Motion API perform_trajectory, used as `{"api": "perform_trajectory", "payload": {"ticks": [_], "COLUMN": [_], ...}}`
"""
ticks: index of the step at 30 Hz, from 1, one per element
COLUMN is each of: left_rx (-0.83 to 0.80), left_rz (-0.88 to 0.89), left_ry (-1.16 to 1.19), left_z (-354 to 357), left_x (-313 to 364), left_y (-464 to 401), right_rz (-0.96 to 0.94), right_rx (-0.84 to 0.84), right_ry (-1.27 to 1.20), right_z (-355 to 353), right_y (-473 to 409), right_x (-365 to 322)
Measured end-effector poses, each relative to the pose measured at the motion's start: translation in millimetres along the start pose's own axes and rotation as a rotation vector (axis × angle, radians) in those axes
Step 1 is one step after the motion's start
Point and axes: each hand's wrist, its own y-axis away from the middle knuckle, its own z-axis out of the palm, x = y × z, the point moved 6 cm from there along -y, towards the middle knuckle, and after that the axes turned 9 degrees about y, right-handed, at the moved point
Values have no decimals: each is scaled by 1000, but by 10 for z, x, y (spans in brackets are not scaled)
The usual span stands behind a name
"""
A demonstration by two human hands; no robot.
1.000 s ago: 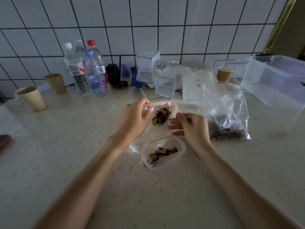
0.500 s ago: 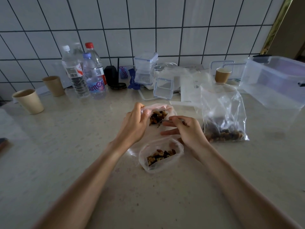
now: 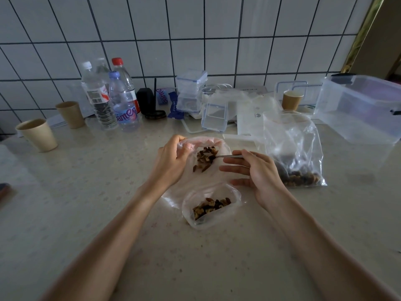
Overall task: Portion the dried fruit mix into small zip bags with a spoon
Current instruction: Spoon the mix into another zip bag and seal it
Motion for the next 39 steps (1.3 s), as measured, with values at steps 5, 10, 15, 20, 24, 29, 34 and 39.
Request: {"api": "perform_trajectory", "payload": {"ticks": [5,10,15,20,24,29,34,39], "left_rx": [13,23,74,17,-212,-267,-223,-196], "left_rz": [-11,32,177,187,-76,-179,-199,-171], "left_ry": [-48,-57,-122,-166,-248,-172,-123,-194], "left_z": [-57,-208,-396,-484,-365,-292,-312,-334], "left_x": [62,236,509,647,502,433,458,447], "left_y": [-4,29,258,661,936,1037,932,939], "right_rz": [-47,-115,-157,-198,-223,-280,-478,-643], "right_rx": [-39,-56,-77,-139,-231,-365,-557,-549], "right_ry": [13,14,2,43,135,351,623,657], "right_z": [-36,-80,-153,-220,-219,-141,-37,-89], "right_y": [26,69,125,228,304,375,485,507], "right_x": [-99,-260,-419,-527,-577,-576,-609,-714]}}
